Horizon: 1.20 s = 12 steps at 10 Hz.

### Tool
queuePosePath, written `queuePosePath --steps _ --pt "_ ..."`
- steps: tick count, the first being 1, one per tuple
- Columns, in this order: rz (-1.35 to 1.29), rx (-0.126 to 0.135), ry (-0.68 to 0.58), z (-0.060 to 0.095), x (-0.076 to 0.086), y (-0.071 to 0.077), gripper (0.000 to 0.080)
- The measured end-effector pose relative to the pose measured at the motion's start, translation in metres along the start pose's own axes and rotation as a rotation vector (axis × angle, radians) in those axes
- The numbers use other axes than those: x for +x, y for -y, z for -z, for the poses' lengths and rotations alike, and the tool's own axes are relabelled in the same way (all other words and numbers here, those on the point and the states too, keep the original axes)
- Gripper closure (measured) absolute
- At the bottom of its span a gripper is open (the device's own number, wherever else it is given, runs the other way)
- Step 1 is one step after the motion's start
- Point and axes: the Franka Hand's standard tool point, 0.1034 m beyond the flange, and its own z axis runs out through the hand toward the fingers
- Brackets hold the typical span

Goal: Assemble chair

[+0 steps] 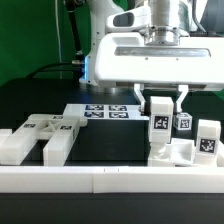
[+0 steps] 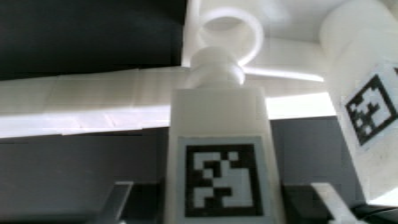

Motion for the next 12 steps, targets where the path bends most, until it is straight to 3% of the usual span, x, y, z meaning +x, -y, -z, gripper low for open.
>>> queuePosePath --steps 5,12 --pt "0.011 -0.004 0.022 -0.009 -0.014 0.001 0.0509" --pt "0.017 -0.006 -0.011 -0.010 -0.015 0.002 0.0509"
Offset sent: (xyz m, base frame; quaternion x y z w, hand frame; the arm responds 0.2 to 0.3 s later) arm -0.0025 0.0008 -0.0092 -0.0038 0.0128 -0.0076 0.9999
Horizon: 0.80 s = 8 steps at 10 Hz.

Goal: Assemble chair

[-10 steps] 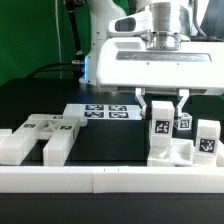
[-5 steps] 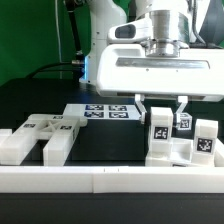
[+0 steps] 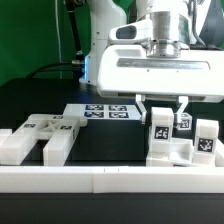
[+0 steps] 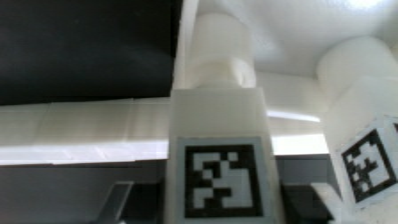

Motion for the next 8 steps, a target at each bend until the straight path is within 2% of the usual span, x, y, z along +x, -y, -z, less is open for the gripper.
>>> queuePosePath --steps 3,4,5,6,7,8 --pt "-0.002 0.002 0.028 -0.0017 -0.0022 0.0002 0.0509" --pt "-0.002 0.002 0.028 -0.0018 -0.0023 0.0002 0.0319" --pt "-0.002 0.002 0.029 -0.0020 -0.0027 0.0001 0.0208" --pt "-0.001 0.002 0.030 -0.0021 -0.0030 0.0001 0.0208" --pt "-0.001 0.002 0.030 -0.0023 -0.0033 0.0001 0.0160" --pt "-0.001 0.001 0.031 -0.0024 -0.0035 0.0000 0.0153"
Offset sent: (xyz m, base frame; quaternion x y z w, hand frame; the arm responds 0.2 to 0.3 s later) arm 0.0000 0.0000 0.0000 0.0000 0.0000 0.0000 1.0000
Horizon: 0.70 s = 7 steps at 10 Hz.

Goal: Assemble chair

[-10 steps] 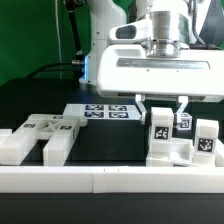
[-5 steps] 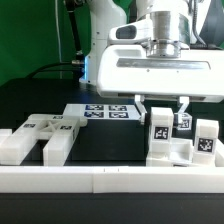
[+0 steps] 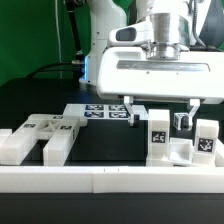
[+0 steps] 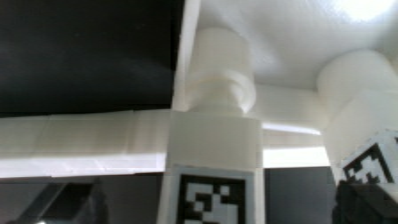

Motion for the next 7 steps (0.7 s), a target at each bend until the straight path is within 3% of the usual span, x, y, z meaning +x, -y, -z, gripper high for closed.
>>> queuePosePath --steps 3,7 --pt "0.002 0.000 0.005 0.001 0.000 -0.001 0.0150" --pt "0.001 0.010 0.020 0.017 0.019 -0.006 0.0150"
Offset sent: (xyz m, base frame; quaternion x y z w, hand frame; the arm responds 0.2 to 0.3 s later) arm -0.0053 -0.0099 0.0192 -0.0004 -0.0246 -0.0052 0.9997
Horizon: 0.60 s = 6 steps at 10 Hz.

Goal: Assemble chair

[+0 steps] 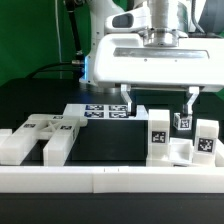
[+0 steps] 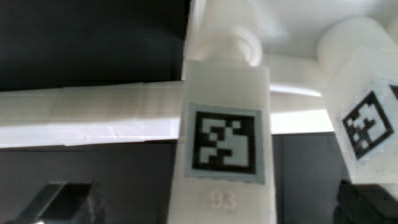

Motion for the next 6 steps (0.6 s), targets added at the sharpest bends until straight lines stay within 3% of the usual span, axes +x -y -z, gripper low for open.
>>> queuePosePath --steps 3,6 --pt "-0.008 0.009 0.038 0.0069 0.0063 -0.0017 0.0150" --pt "-0.023 0.037 0.246 0.0030 -0.0007 -0.0009 0.0150"
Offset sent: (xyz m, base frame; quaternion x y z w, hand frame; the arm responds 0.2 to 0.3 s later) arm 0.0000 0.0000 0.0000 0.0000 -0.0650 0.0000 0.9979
